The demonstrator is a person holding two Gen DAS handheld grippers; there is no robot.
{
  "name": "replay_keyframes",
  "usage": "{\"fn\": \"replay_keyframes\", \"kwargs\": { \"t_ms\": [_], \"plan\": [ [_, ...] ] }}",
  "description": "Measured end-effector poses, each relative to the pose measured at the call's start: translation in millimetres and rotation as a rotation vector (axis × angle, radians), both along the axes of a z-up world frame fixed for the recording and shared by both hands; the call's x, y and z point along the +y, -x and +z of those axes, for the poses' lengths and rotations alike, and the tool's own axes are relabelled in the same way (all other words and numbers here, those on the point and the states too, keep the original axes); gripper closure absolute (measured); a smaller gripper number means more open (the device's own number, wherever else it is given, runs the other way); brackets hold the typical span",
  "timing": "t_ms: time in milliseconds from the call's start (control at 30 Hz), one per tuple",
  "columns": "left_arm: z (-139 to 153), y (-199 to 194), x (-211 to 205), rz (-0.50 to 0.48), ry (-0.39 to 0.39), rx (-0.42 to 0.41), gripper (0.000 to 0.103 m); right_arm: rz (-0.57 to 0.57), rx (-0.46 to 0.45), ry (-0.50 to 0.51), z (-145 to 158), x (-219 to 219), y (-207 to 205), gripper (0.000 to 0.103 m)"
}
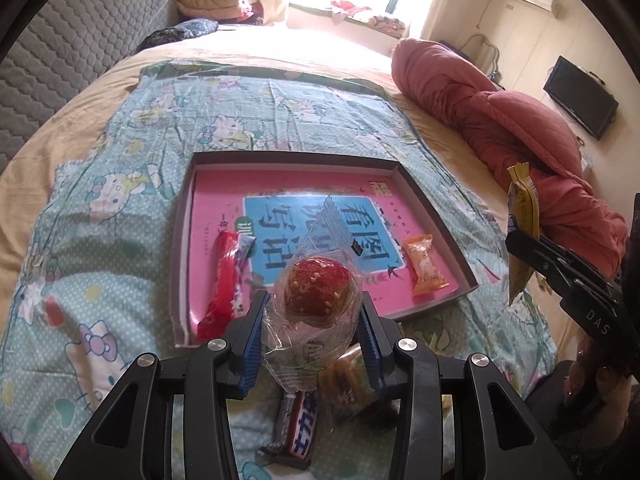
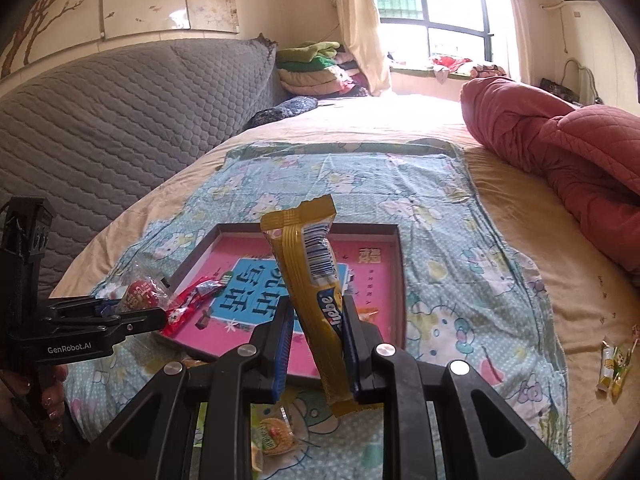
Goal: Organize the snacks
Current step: 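Carry the candy bag into the pink box while the right tool carries the yellow bar there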
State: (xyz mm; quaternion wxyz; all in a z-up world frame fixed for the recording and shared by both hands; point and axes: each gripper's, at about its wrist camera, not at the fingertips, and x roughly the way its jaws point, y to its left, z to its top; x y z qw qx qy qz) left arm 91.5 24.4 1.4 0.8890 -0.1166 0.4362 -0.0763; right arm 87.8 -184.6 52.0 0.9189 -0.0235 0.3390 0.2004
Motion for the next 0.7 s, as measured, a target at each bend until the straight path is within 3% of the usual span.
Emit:
{"fn": "replay_keyframes", "kwargs": {
  "t_ms": [500, 700],
  "plan": [
    [-7.3, -34.5, -30.3, -0.035, 0.004, -0.007, 0.059, -0.042, 0.007, 0.022, -6.2, -10.9, -27.3, 0.079],
    [-14.8, -43.6, -29.2, -0.018, 0.008, 0.005, 0.059, -0.049, 0.035, -0.022, -12.5, -15.8, -41.8, 0.079]
  ]
}}
